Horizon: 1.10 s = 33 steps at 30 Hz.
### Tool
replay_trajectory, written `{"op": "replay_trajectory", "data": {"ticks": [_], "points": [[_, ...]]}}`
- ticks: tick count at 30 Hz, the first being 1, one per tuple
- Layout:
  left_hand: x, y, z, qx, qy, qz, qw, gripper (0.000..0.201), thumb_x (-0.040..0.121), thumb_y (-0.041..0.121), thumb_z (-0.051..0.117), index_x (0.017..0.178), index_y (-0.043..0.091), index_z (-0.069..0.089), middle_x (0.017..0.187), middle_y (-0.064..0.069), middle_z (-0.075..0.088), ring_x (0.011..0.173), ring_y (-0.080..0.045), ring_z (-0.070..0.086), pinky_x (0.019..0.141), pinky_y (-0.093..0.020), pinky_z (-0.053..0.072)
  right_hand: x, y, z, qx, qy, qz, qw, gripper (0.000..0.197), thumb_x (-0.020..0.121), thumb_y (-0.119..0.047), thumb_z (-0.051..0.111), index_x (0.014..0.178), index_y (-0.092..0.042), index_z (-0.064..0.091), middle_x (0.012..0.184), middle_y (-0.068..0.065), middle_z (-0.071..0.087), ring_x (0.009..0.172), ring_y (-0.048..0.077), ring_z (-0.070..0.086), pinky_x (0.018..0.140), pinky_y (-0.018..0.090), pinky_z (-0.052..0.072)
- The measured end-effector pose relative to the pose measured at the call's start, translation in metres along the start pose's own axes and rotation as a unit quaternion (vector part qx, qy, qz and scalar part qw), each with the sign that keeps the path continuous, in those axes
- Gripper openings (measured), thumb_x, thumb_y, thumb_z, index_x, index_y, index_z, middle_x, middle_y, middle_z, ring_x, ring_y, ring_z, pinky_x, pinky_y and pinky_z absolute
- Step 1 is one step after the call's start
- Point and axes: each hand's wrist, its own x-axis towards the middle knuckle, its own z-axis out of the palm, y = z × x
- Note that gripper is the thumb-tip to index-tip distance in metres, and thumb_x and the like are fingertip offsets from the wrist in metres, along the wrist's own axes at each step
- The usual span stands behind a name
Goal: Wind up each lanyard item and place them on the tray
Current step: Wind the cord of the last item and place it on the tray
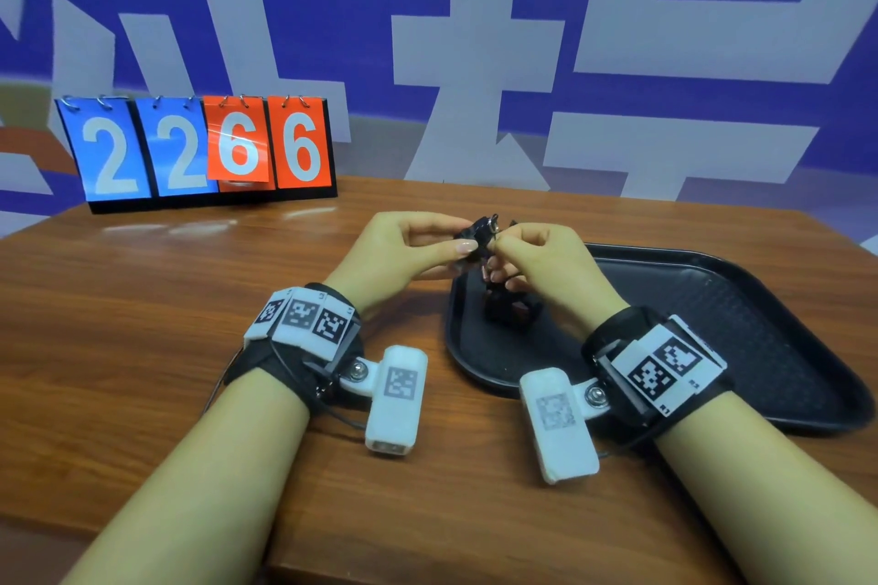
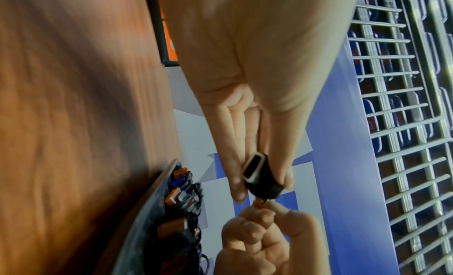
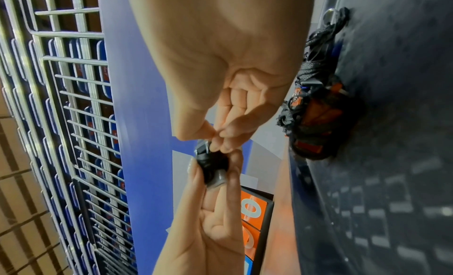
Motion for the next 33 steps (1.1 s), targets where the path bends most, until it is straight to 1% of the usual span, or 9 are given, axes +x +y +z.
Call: {"op": "replay_trajectory", "data": {"ticks": [2,6,10,13,16,19,22,28,33], "points": [[0.0002,-0.0003,-0.0003,-0.031,-0.003,-0.008,0.999,0.031,0.088,-0.001,0.067,0.119,-0.001,0.067,0.104,-0.014,0.075,0.091,-0.021,0.074,0.079,-0.025,0.058,0.0002,-0.0010,-0.0007,0.026,-0.014,0.007,1.000,0.020,0.092,-0.007,0.055,0.075,-0.010,0.064,0.060,-0.003,0.064,0.054,0.007,0.058,0.047,0.012,0.042],[-0.0005,0.0012,0.0010,-0.083,-0.019,-0.010,0.996,0.025,0.091,0.001,0.061,0.115,0.001,0.068,0.100,-0.011,0.076,0.089,-0.019,0.074,0.077,-0.023,0.057,0.0022,-0.0037,-0.0016,0.066,-0.044,0.021,0.997,0.021,0.093,-0.006,0.046,0.092,-0.006,0.067,0.075,0.007,0.065,0.060,0.010,0.056,0.047,0.014,0.039],[-0.0007,0.0005,0.0005,-0.117,-0.029,-0.019,0.992,0.025,0.094,0.005,0.057,0.117,0.001,0.067,0.104,-0.013,0.075,0.093,-0.022,0.074,0.077,-0.023,0.058,0.0017,-0.0064,-0.0025,0.103,-0.086,0.041,0.990,0.020,0.093,-0.010,0.046,0.081,-0.015,0.061,0.068,-0.001,0.053,0.063,0.012,0.046,0.050,0.018,0.032],[-0.0002,0.0003,-0.0002,-0.118,-0.026,-0.024,0.992,0.028,0.096,0.008,0.056,0.121,0.000,0.065,0.108,-0.014,0.074,0.096,-0.022,0.073,0.076,-0.022,0.058,0.0001,-0.0085,-0.0041,0.156,-0.107,0.066,0.980,0.014,0.092,-0.012,0.047,0.088,-0.014,0.061,0.068,-0.002,0.050,0.062,0.012,0.045,0.052,0.020,0.032],[0.0002,0.0005,-0.0006,-0.103,-0.020,-0.021,0.994,0.028,0.096,0.009,0.057,0.120,0.001,0.066,0.107,-0.012,0.075,0.095,-0.022,0.074,0.077,-0.022,0.059,-0.0005,-0.0091,-0.0031,0.123,-0.070,0.053,0.989,0.012,0.091,-0.011,0.051,0.091,-0.012,0.063,0.067,-0.002,0.052,0.062,0.013,0.047,0.049,0.018,0.035],[0.0005,0.0001,-0.0007,-0.075,-0.008,-0.018,0.997,0.026,0.094,0.009,0.061,0.119,0.003,0.068,0.105,-0.012,0.075,0.093,-0.023,0.074,0.076,-0.023,0.059,-0.0026,-0.0085,0.0004,0.044,-0.006,0.016,0.999,0.010,0.091,-0.008,0.057,0.091,-0.005,0.066,0.068,0.004,0.054,0.058,0.013,0.048,0.044,0.016,0.036],[0.0008,-0.0005,0.0006,-0.059,0.011,-0.015,0.998,0.027,0.091,0.006,0.065,0.117,0.004,0.069,0.102,-0.013,0.076,0.090,-0.022,0.074,0.073,-0.022,0.057,-0.0043,-0.0066,0.0016,0.017,0.021,0.004,1.000,0.010,0.091,-0.008,0.059,0.092,-0.001,0.067,0.070,0.009,0.055,0.055,0.012,0.047,0.042,0.015,0.037],[-0.0005,-0.0003,0.0015,-0.037,0.010,-0.007,0.999,0.030,0.087,0.002,0.069,0.117,0.004,0.069,0.102,-0.010,0.076,0.091,-0.020,0.074,0.073,-0.021,0.057,-0.0048,-0.0062,-0.0005,0.010,0.036,0.016,0.999,0.004,0.089,-0.009,0.064,0.086,-0.008,0.065,0.062,0.001,0.058,0.050,0.007,0.052,0.040,0.014,0.036],[0.0000,0.0000,-0.0012,-0.007,0.011,0.004,1.000,0.029,0.087,0.003,0.070,0.116,0.008,0.070,0.103,-0.007,0.077,0.089,-0.016,0.074,0.074,-0.023,0.058,-0.0069,-0.0097,-0.0028,0.064,-0.030,0.071,0.995,0.016,0.095,-0.016,0.060,0.097,-0.002,0.068,0.072,0.005,0.068,0.056,0.009,0.063,0.044,0.014,0.044]]}}
